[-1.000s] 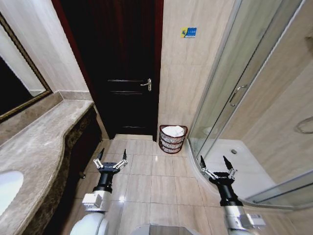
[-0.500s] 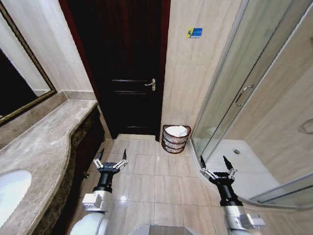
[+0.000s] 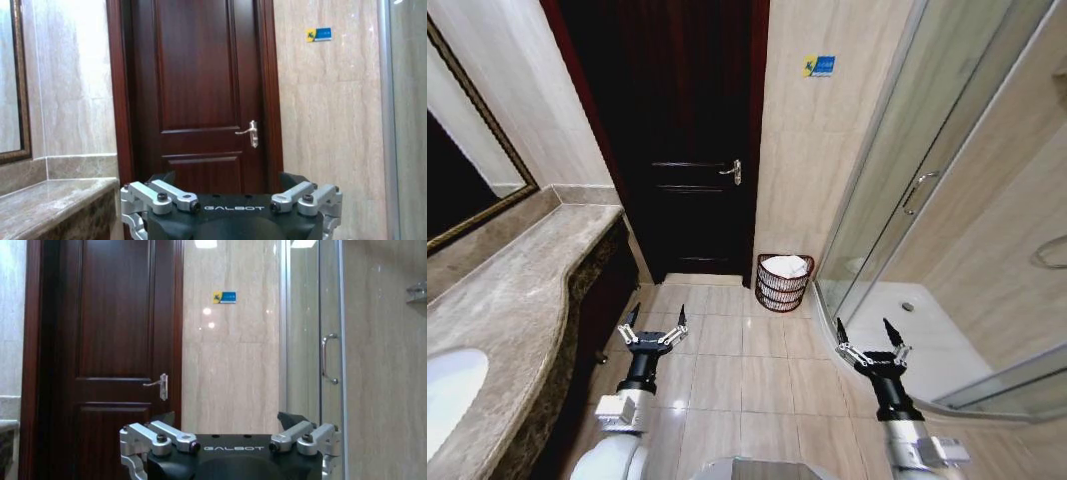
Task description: Discard the used towel into the hamper.
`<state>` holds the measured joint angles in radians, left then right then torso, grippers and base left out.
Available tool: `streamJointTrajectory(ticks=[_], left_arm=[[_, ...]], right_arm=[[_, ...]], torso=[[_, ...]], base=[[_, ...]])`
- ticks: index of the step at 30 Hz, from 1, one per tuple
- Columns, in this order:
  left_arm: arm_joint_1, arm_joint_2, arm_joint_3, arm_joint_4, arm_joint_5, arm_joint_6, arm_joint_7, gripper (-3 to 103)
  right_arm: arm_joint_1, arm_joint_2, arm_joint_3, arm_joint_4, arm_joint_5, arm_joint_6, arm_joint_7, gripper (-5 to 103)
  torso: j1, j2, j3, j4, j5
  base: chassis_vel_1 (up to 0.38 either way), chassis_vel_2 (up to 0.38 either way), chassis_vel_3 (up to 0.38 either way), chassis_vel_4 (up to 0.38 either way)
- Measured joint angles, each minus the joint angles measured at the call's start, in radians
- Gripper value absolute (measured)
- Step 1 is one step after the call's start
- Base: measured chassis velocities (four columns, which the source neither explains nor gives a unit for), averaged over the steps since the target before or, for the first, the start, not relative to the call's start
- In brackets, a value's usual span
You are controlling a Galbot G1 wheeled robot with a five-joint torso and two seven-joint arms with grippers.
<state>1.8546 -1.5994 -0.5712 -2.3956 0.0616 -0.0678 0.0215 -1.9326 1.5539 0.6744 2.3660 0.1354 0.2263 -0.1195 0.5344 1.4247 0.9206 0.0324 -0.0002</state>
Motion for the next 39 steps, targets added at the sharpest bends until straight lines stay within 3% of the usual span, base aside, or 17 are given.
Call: streamJointTrajectory(ticks=[39], left_arm=[[0.000,0.000,0.000,0.000,0.000,0.000,0.000,100]], right_arm=[[0.000,0.000,0.000,0.000,0.000,0.000,0.000,100]], torso=[[0.000,0.000,0.000,0.0001,0.0002]], base=[[0.009,-0.004,-0.006,0.005]])
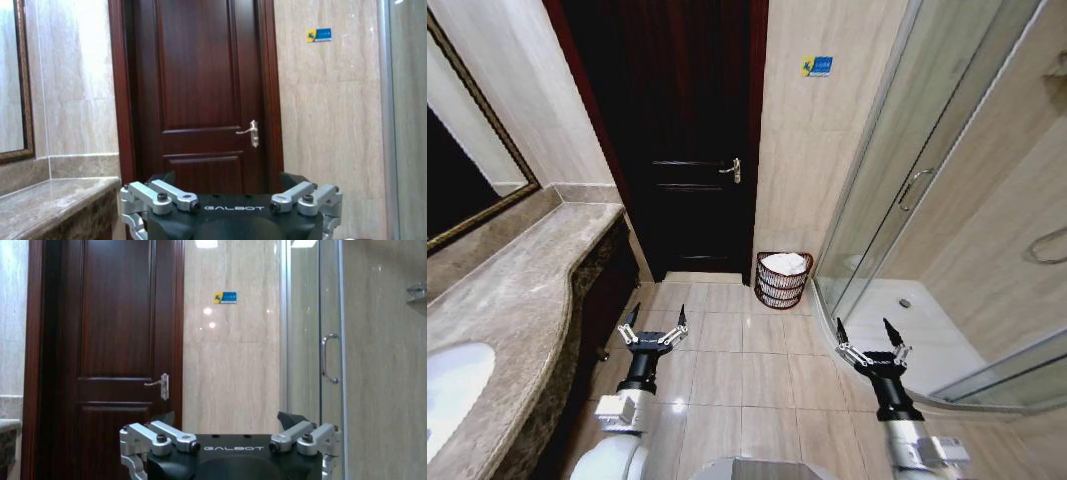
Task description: Discard the used towel into the hamper.
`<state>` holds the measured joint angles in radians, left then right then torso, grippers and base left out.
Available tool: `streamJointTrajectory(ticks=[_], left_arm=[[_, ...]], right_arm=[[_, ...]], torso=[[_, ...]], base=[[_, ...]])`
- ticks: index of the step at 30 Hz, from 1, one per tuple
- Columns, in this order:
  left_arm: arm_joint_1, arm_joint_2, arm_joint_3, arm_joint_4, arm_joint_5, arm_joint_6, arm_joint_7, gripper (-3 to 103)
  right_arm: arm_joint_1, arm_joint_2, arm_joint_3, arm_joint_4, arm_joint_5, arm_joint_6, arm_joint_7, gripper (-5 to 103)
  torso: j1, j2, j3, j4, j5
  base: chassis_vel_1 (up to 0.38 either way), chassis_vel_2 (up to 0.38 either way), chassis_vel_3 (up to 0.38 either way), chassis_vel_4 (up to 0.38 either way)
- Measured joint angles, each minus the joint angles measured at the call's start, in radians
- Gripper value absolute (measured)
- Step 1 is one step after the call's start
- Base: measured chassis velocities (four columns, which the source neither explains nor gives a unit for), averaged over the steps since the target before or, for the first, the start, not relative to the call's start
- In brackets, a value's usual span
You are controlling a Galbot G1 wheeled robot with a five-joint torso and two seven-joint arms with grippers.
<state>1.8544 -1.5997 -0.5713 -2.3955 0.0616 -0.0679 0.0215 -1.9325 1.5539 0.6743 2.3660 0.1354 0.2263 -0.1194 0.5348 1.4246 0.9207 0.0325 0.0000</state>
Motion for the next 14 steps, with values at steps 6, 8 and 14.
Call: streamJointTrajectory(ticks=[6,8,14], left_arm=[[0.000,0.000,0.000,0.000,0.000,0.000,0.000,100],[0.000,0.000,0.000,0.000,0.000,0.000,0.000,100],[0.000,0.000,0.000,0.000,0.000,0.000,0.000,100]], right_arm=[[0.000,0.000,0.000,0.000,0.000,0.000,0.000,100],[0.000,0.000,0.000,0.000,0.000,0.000,0.000,100],[0.000,0.000,0.000,0.000,0.000,0.000,0.000,100]], torso=[[0.000,0.000,0.000,0.0000,0.0000],[0.000,0.000,0.000,0.0000,0.0000],[0.000,0.000,0.000,0.0000,0.0000]], base=[[0.000,0.000,0.000,0.000],[0.000,0.000,0.000,0.000],[0.000,0.000,0.000,0.000]])
